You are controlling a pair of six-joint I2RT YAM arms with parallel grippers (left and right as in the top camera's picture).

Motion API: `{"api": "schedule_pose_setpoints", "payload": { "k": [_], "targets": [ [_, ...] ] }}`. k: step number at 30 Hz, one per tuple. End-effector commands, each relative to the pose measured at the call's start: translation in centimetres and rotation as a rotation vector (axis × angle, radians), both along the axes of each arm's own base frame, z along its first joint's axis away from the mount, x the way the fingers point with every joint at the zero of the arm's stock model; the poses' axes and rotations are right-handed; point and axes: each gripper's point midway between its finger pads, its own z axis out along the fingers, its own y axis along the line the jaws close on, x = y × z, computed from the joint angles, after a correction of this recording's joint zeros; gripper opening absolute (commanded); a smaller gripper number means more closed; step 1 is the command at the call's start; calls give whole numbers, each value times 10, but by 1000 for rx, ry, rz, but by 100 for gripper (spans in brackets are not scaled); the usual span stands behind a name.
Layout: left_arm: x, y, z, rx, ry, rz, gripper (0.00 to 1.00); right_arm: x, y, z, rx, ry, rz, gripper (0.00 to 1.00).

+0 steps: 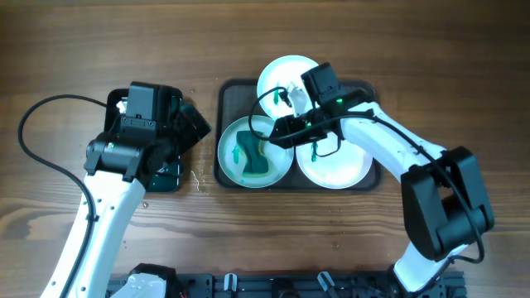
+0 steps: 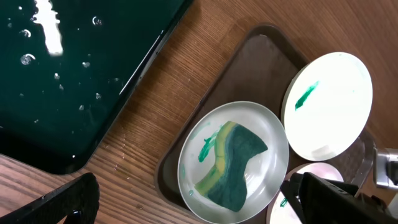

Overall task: Clean dirty plates on tray and stack at the side
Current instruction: 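Grip the rim of the lower-left plate with the right gripper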

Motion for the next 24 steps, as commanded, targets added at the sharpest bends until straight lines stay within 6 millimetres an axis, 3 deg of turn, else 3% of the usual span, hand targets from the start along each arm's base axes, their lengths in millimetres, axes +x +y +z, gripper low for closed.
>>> {"api": "schedule_pose_setpoints", "payload": {
  "k": [1,5,12,17,24],
  "targets": [
    [2,4,0,23,-5,-1,100,5,-6,-16,-59,6,-13,57],
    [2,4,0,23,-5,-1,100,9,-10,-30,-99,7,-30,57],
    [2,4,0,23,-5,-1,100,11,-18,-35,-145,1,-43,60],
    [2,4,0,23,-4,-1,100,13,-4,-25,-66,-5,-17,63],
    [2,4,-1,24,-2,-1,100,26,0,-16,-53,-58,-21,65]
  ]
}}
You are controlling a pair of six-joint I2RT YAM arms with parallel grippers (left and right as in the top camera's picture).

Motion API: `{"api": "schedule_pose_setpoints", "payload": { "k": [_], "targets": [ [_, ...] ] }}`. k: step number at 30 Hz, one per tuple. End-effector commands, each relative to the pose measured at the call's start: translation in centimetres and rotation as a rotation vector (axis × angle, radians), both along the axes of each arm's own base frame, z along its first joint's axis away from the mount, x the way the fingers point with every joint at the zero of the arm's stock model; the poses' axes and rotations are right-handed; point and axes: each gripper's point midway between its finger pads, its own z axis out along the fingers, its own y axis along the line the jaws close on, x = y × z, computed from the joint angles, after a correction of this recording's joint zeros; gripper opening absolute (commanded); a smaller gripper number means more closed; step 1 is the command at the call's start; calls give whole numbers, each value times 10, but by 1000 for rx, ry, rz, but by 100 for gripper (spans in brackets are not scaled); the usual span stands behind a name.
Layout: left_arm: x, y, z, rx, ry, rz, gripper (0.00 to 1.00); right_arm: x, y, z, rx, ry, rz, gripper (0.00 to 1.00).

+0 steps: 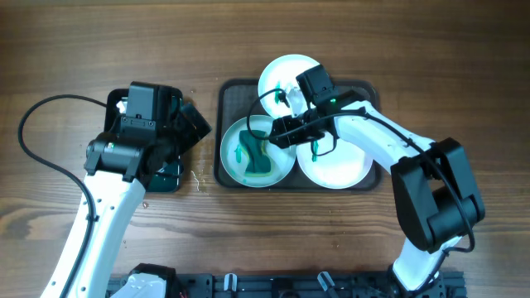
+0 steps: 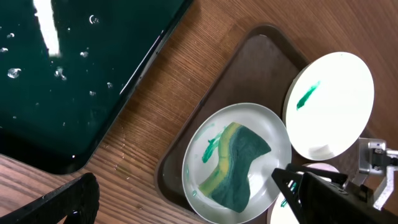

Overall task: Clean dirty plates on tray and stack at the side
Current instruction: 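Grip the rim of the lower-left plate with the right gripper, then scrub the lower-left plate with the sponge while the right gripper holds it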

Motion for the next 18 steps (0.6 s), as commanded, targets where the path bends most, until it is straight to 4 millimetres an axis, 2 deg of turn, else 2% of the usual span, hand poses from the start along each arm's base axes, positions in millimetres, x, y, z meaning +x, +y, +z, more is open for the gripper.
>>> {"api": "schedule_pose_setpoints", "payload": {
  "k": [1,8,18],
  "targets": [
    [2,4,-1,24,-3,0,100,16,-1,1,-18,-49,-13,65],
    [2,5,-1,27,-3,1,100,22,-17,-6,-118,-73,-49,67],
    [2,5,-1,26,-3,1,100,-9,-24,-19,-130,51,-32,65]
  ]
}}
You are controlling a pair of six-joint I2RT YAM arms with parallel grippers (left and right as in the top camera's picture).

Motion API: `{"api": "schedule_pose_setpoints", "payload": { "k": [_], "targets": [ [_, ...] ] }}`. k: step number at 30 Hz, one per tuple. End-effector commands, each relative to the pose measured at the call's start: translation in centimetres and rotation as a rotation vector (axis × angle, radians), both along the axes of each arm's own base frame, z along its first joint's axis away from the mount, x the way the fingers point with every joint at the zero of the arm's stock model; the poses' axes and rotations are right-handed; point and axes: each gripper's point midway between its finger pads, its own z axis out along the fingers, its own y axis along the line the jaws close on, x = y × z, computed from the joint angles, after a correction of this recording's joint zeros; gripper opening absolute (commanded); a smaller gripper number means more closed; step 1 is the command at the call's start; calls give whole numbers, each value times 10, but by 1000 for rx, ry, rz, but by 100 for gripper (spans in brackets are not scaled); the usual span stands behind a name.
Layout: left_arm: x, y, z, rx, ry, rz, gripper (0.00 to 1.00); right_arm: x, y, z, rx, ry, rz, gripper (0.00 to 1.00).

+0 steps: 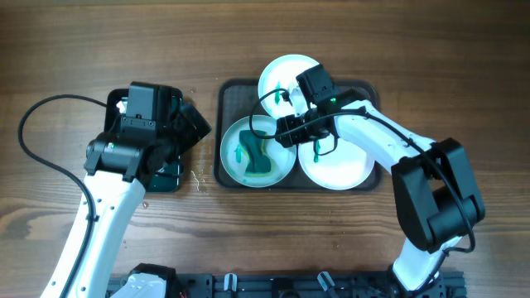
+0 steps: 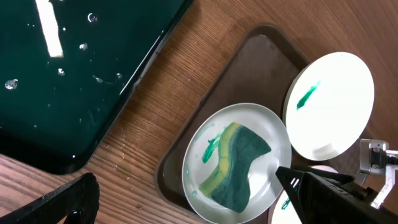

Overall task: Clean dirty plates on tray and stack at the side
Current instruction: 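Scrub the lower-left plate with the sponge while the right gripper holds it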

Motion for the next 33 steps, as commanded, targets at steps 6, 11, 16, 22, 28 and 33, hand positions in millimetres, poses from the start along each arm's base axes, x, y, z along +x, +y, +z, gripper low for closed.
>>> {"api": "schedule_pose_setpoints", "payload": {
  "k": [6,11,16,22,28,33],
  "targets": [
    [-1,-8,-1,-11,6,-75,100,-32,-16,-17,-66,169,-49,54],
    [-5,-30,-2,-56,10,-217,99,-32,-18,-23,-71,156,-51,40],
    [-6,-46,-24,-47,90,-265,74,-26,-14,-25,-44,134,-74,27],
    [1,-92,-62,-84,168,-388,56,-27,-14,-32,-43,149,-98,16],
    [2,-135,-122,-68,265,-488,52,-22,-11,-35,-31,148,-128,14],
    [8,-151,-150,-77,288,-469,49,-21,-11,-35,-30,148,-144,14]
  ]
}}
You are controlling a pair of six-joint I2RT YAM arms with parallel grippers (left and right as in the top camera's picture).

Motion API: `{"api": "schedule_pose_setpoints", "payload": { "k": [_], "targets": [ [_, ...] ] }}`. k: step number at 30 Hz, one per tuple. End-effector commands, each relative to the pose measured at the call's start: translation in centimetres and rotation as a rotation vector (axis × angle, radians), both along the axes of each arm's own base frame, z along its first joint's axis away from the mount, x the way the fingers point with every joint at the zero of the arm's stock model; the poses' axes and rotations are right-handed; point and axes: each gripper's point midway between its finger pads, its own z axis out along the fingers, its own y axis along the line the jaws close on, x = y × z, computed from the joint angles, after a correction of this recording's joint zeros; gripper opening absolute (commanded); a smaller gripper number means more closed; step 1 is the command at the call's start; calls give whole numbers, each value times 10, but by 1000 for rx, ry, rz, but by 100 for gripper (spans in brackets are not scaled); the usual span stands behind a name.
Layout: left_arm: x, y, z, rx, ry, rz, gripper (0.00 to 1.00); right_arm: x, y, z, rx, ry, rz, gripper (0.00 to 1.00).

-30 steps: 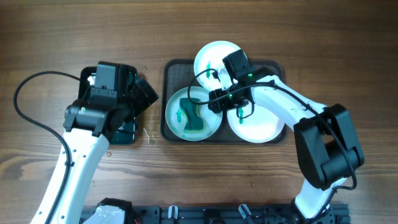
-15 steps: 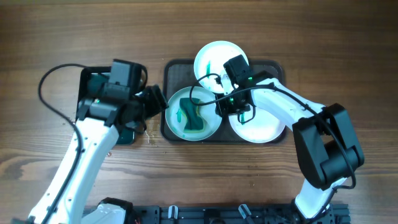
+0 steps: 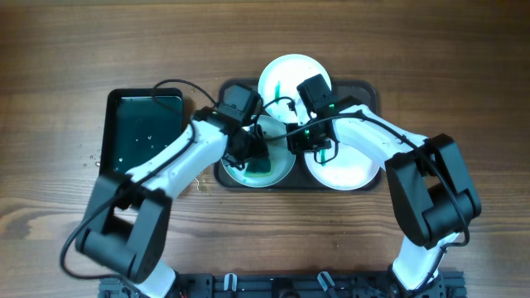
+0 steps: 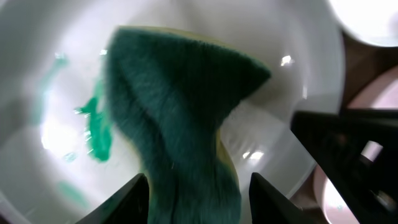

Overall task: Clean dirty plates on tray and stack at the side
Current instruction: 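Scrub the lower-left plate with the sponge while the right gripper holds it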

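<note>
Three white plates lie on a dark tray (image 3: 371, 184): a left plate (image 3: 280, 171), a top plate (image 3: 290, 73) and a right plate (image 3: 339, 167). All three carry green smears, and the left plate's smear (image 4: 96, 134) shows up close. A green sponge (image 4: 180, 118) lies in the left plate. My left gripper (image 4: 199, 199) is low over it, fingers close on either side, a sliver of plate showing by the right finger. At that plate's right rim, my right gripper (image 3: 291, 136) looks shut on the rim.
A black basin of water (image 3: 145, 132) stands on the wooden table left of the tray. The right arm reaches across the tray over the right plate. Bare wood surrounds the tray and basin.
My left gripper has left the basin and now sits down in the left plate, straddling the sponge with its fingers narrowed. The right gripper stays at that plate's right rim.
At first my left gripper hung open over the basin while the right gripper was at the left plate's right edge. The plate then sat slightly further right, with the right gripper still at its rim. Now the left gripper is around the sponge in that plate.
</note>
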Motion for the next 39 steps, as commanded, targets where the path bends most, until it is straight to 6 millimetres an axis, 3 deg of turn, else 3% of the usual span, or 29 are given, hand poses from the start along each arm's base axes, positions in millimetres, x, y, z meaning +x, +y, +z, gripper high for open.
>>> {"api": "schedule_pose_setpoints", "payload": {
  "k": [1,6,9,11,12,16,20,23,27,31,34,39],
  "targets": [
    [4,-8,-12,-15,10,17,48,-2,-2,-9,-10,26,-23,14],
    [11,0,-22,44,-13,32,49,-3,-3,-9,-11,29,-23,14],
    [12,3,-23,62,-18,36,32,-3,-3,-9,-12,28,-21,14],
    [11,7,-24,81,-18,40,9,-3,-3,-9,-11,28,-20,14],
    [10,12,-25,110,-18,45,4,-3,-3,-9,-12,29,-21,14],
    [4,46,-29,285,-14,71,4,-4,-3,-9,-14,32,-21,14],
    [7,94,-22,508,-46,117,4,-4,-3,-9,-14,33,-21,10],
    [15,106,-8,516,-72,159,4,-5,-4,-10,-16,37,-21,9],
    [31,87,19,382,-142,181,4,-4,-3,-10,-14,35,-22,7],
    [40,31,36,73,-160,129,4,-4,-3,-9,-13,33,-22,4],
    [37,7,29,-34,-138,85,4,-3,-3,-9,-12,29,-22,4],
    [20,14,-8,43,-61,75,4,-4,-3,-9,-14,32,-21,4]
  ]
}}
